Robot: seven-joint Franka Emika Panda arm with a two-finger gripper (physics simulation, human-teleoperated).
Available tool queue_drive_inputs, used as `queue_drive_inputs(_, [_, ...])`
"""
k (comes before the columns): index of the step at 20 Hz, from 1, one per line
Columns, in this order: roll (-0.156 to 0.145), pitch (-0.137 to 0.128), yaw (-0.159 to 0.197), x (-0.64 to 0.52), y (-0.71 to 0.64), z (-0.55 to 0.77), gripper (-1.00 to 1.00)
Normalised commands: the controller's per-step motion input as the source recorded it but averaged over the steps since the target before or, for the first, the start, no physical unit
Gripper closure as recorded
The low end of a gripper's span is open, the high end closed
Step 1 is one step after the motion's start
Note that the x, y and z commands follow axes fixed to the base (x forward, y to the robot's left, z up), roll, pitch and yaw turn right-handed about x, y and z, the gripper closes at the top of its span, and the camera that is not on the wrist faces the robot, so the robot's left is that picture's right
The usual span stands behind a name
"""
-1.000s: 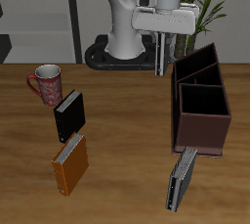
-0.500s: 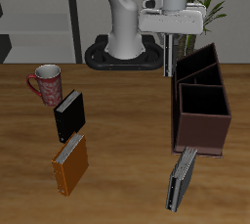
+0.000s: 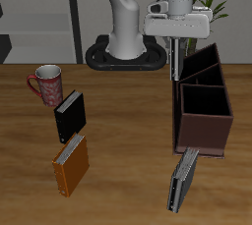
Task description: Place the right striped book into the left desk caddy's front compartment
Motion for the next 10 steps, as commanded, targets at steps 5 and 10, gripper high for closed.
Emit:
queue_drive_inputs(5, [0.003, 0.013, 0.003, 0.07, 0.12, -0.04, 1.00])
queue_drive_inputs(10, [0.035, 0.011, 0.012, 0.06, 0.20, -0.03, 1.00])
